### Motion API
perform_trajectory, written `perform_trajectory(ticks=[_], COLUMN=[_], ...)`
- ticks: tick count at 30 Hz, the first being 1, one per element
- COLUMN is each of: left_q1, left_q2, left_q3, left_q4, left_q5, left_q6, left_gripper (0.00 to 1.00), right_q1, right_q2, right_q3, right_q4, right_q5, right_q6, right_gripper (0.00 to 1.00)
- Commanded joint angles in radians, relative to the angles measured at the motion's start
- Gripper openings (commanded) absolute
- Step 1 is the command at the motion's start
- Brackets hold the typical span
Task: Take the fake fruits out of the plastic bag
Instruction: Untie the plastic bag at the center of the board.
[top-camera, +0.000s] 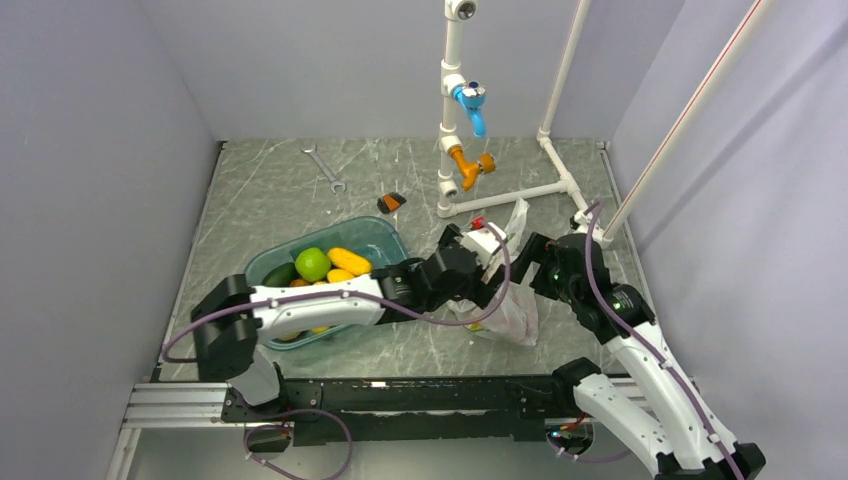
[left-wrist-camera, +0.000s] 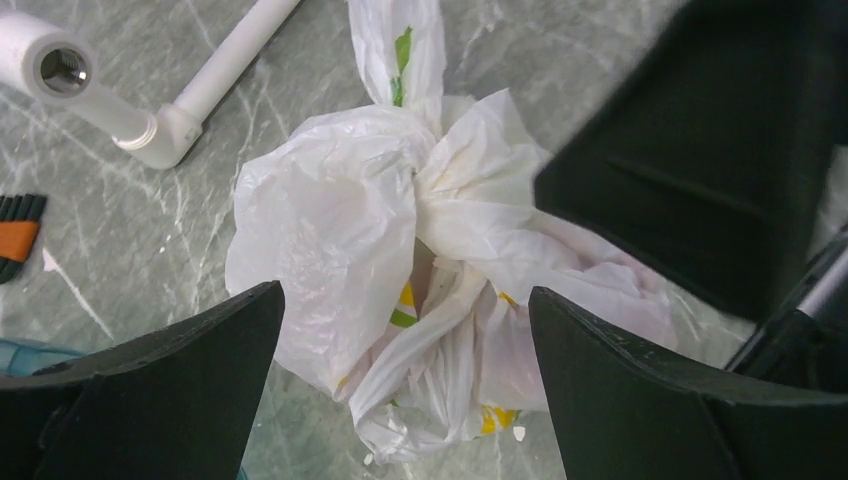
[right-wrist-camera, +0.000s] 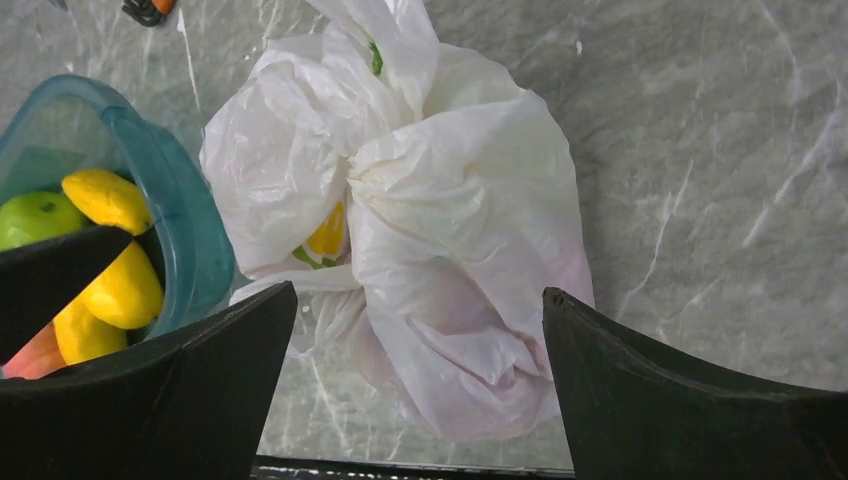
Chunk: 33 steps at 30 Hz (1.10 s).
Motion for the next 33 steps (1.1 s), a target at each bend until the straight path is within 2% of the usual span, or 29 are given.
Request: perform_trajectory(ticks=[1, 4, 9, 15, 19, 23, 27, 31, 33], left_q1=[0.0, 0.019, 0.106, 0.141, 0.143, 0.155, 0.156, 0.156, 0.157], left_q2=[0.099, 0.117, 0.087, 0.15, 0.17, 0.172, 0.178, 0.204, 0.214], left_q3=[0.172, 0.194, 0.061, 0.109, 0.112, 0.108, 0.106, 0.103, 0.105], left_q4=[-0.153, -0.175, -0.046, -0.052, -0.055, -0.014, 0.008, 0.05, 0.052], left_q5=[-0.09, -0.075, 0.046, 0.154, 0.115, 0.166, 0.209, 0.23, 0.218], left_q6=[-0.036, -0.051, -0.092, -0.001, 0.041, 0.058, 0.061, 0.037, 0.037], left_gripper=[0.99, 0.99, 0.99, 0.99, 0.99, 0.96, 0.99, 0.99, 0.92], right_q1=[-0.002, -0.002, -0.002, -0.001, -0.002, -0.002, -0.002, -0.002, -0.002], right_q2=[-0.105, -0.189, -0.277, -0.32, -0.264, -0.187, -0.122, -0.051, -0.022], right_q3=[-0.037, -0.068, -0.082, -0.113, -0.163, -0.176, -0.186, -0.172, -0.161], right_q4=[-0.036, -0.04, -0.082, -0.062, 0.004, 0.045, 0.13, 0.196, 0.221], right_q5=[0.021, 0.035, 0.161, 0.124, 0.03, 0.001, -0.052, -0.08, -0.101], right_q6=[0.12, 0.18, 0.188, 0.195, 0.141, 0.137, 0.117, 0.085, 0.056], right_gripper=[0.95, 0.92, 0.91, 0.84, 0.77, 0.76, 0.76, 0.82, 0.85])
